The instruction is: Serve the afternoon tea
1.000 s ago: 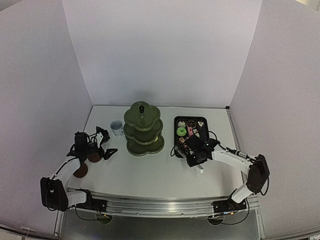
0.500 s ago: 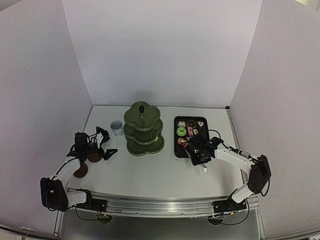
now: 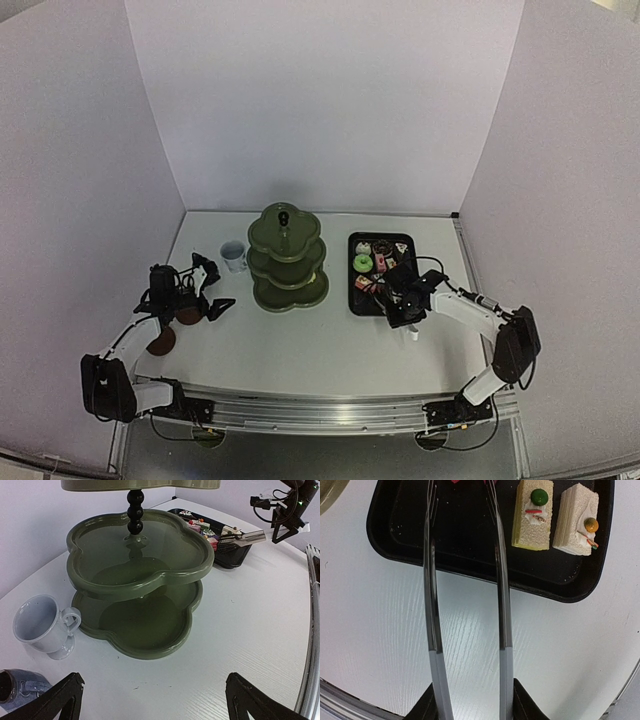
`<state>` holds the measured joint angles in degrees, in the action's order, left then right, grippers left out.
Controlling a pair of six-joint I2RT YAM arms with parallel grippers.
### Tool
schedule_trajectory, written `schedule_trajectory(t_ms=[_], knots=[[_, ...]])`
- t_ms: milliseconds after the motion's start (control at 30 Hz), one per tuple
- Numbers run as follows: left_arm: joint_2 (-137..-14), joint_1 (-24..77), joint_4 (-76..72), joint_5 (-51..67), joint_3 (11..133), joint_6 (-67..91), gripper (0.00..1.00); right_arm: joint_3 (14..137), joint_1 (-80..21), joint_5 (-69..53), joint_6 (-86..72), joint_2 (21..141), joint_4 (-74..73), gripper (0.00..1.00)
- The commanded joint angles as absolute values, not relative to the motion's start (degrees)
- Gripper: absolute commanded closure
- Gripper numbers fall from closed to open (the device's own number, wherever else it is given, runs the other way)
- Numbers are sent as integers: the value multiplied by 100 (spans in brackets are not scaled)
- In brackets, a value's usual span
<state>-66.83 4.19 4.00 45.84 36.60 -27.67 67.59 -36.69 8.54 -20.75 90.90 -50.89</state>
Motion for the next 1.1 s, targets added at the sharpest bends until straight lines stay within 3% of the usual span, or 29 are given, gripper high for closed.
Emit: schedule_trajectory(t_ms=[0,833,933,1067], knots=[[-6682,435,385,4620,3756,-2906,0,7100,-3611,856,-1897,9167,-5072,61],[-6627,429,362,4644,3672,-2927,0,7506,-3278,549,-1048,9707,-4738,60],[-6615,432,360,4631,3673,-2927,0,7531,-3278,437,-1045,9737,-4724,65],[-6601,434,369,4608,3662,-2931,0,7500,-3278,350,-1041,9675,-4735,80]])
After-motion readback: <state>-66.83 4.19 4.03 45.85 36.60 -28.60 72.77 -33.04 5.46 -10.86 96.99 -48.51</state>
